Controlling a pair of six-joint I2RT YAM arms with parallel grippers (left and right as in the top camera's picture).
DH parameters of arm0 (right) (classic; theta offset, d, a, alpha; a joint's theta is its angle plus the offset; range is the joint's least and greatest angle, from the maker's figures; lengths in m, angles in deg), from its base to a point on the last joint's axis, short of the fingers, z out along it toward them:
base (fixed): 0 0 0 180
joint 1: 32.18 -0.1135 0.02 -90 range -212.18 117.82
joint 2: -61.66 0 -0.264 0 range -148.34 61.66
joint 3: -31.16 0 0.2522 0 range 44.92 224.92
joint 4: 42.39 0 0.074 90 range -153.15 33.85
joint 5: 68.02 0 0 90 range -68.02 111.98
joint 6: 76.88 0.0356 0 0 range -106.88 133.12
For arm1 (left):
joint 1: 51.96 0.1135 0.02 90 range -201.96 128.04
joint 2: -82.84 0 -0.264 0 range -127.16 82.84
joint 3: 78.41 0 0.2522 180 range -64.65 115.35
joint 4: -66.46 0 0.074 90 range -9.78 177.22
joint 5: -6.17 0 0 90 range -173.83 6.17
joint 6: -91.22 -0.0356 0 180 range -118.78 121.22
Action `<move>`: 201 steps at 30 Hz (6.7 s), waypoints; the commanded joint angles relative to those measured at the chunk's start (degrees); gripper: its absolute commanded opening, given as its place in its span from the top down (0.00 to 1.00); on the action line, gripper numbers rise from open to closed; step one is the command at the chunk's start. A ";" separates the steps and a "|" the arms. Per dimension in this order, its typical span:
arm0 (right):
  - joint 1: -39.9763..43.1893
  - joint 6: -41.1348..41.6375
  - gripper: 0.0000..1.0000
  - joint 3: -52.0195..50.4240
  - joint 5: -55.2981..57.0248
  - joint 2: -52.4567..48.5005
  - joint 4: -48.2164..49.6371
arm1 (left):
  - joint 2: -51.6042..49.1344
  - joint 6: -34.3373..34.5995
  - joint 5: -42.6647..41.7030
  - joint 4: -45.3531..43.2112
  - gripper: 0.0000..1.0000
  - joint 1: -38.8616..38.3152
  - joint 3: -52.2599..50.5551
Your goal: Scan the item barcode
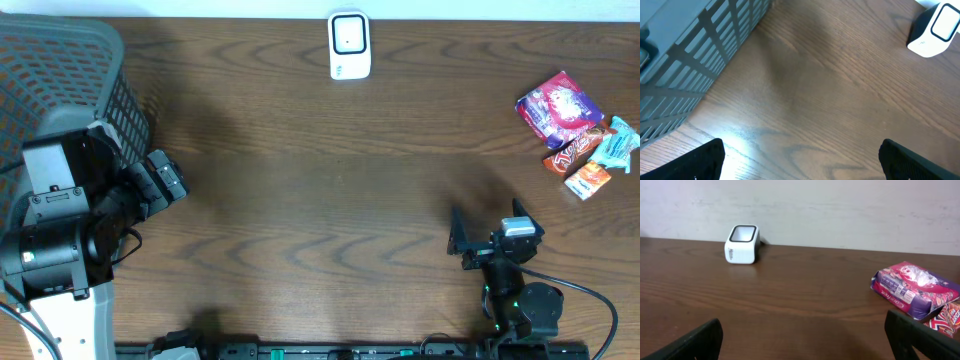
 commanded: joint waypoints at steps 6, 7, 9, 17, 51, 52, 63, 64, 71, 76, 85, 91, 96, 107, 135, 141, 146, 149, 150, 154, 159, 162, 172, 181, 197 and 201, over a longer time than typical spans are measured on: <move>0.76 -0.90 0.01 -0.22 0.48 0.44 -0.09 | 0.00 0.28 0.35 0.00 0.02 0.17 0.55; 0.76 -0.90 0.01 -0.22 0.48 0.44 -0.09 | 0.00 0.28 0.35 0.00 0.02 0.17 0.55; 0.76 -0.90 0.01 -0.22 0.48 0.44 -0.09 | 0.00 0.26 0.35 0.00 0.02 0.17 0.55; 0.76 -0.90 0.01 -0.22 0.48 0.44 -0.09 | 0.00 0.26 0.35 0.00 0.02 0.17 0.55; 0.76 -0.90 0.01 -0.22 0.48 0.44 -0.07 | 17.55 -1.84 0.13 -9.86 0.02 -3.98 -17.84; 0.76 -0.90 0.01 -0.22 0.48 0.44 -0.07 | 19.23 -2.93 0.13 -13.22 0.02 -5.14 -20.72; 0.76 -0.90 0.01 -0.22 0.48 0.44 -0.07 | 36.92 -7.72 0.35 -30.23 0.02 -14.03 -46.29; 0.76 -0.90 0.01 -0.22 0.48 0.44 -0.09 | 38.66 -7.67 0.33 -30.56 0.02 -14.03 -47.43; 0.76 -0.90 0.01 -0.22 0.48 0.44 -0.07 | 51.12 -7.65 0.07 -38.77 0.02 -14.03 -57.70; 0.76 -0.90 0.01 -0.22 0.46 0.44 -0.07 | 57.55 -7.76 0.15 -51.56 0.02 -14.03 -65.96; 0.76 -0.90 0.01 -0.22 0.48 0.44 -0.07 | 60.26 -8.41 0.44 -74.20 0.02 -14.01 -76.11; 0.76 -0.90 0.01 -0.22 0.46 0.42 -0.07 | 60.26 -12.00 0.55 -71.91 0.02 -14.01 -76.11; 0.76 -0.90 0.01 -0.22 0.48 0.42 -0.09 | 60.24 -13.29 0.70 -62.03 0.02 -14.03 -76.11; 0.76 -0.90 0.01 -0.22 0.48 0.39 -0.07 | 60.26 -15.10 0.74 -62.07 0.02 -14.03 -76.11; 0.76 -0.90 0.01 -0.22 0.48 0.39 -0.07 | 60.26 -17.14 7.98 -61.29 0.02 -14.03 -76.11; 0.76 -0.90 0.01 -0.22 0.48 0.39 -0.07 | 60.19 -17.14 7.65 -61.57 0.02 -14.03 -76.11; 0.76 -0.90 0.01 -0.22 0.48 0.39 -0.07 | 60.11 -17.14 7.65 -61.57 0.02 -14.03 -76.11; 0.76 -0.90 0.01 -0.22 0.48 0.39 -0.07 | 60.11 -17.14 7.65 -61.55 0.02 -14.03 -76.11; 0.76 -0.90 0.01 -0.22 0.48 0.39 -0.07 | 60.11 -17.14 7.65 -61.57 0.02 -14.03 -76.11; 0.76 -0.90 0.01 -0.22 0.48 0.39 -0.07 | 60.11 -17.14 7.65 -61.57 0.02 -14.03 -76.11; 0.76 -0.90 0.01 -0.22 0.48 0.39 -0.07 | 60.11 -17.14 7.65 -61.57 0.02 -14.03 -76.11; 0.76 -0.90 0.01 -0.22 0.48 0.39 -0.07 | 60.11 -17.14 7.63 -61.55 0.02 -14.03 -76.11; 0.76 -0.90 0.01 -0.22 0.46 0.42 -0.04 | 60.11 -17.14 7.63 -61.57 0.02 -14.03 -76.11; 0.76 -0.92 0.01 -0.22 0.74 0.42 -0.24 | 60.11 -17.14 7.65 -61.57 0.02 -14.03 -76.11; 0.76 -0.90 0.01 -0.22 0.48 0.39 -0.07 | 60.11 -17.14 7.63 -61.55 0.02 -14.03 -76.11; 0.76 -0.90 0.01 -0.22 0.48 0.39 -0.07 | 60.11 -17.14 7.65 -61.57 0.02 -14.03 -76.11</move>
